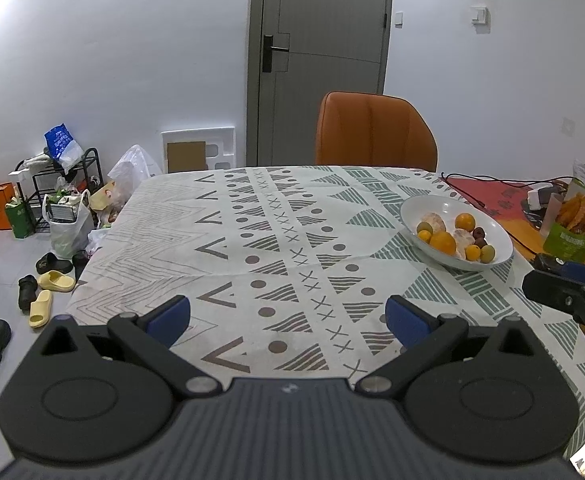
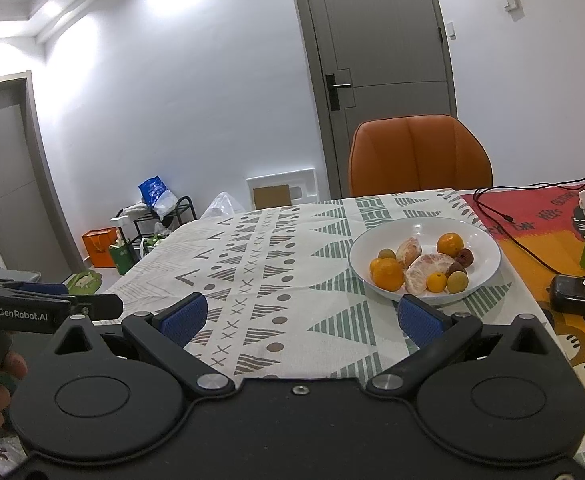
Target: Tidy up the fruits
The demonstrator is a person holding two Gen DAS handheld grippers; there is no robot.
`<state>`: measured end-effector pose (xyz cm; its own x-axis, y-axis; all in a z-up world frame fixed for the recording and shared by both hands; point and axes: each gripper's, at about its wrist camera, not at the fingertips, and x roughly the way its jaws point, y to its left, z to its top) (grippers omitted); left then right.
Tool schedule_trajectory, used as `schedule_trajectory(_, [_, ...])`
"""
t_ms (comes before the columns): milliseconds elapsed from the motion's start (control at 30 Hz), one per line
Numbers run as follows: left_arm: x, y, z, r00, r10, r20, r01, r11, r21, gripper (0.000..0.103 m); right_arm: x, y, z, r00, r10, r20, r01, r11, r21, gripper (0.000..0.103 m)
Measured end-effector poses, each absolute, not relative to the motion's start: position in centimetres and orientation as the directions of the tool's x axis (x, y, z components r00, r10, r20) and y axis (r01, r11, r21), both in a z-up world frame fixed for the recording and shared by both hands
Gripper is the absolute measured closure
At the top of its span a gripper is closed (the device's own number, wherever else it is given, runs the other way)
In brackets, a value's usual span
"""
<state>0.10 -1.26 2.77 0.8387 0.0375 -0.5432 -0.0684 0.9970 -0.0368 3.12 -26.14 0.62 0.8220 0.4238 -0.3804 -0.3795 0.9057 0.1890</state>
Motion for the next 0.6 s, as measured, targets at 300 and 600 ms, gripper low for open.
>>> schedule_trajectory(300, [-0.02,-1.19,2.78,0.844,0.037,-0.535,-0.064,0.997,-0.032,0.0,3.26,-26.06,0.44,0.82,0.422,-0.386,-0.378,0.906,0.189,0.0])
schedule_trajectory(600, [-0.05,-1.21,2.86,0.845,0.038,-0.533,-0.065,0.997,-0.032,0.0,3.29,-26.17,0.3,0.82,0.421,-0.388,-0.377,0.907,0.189,0.0])
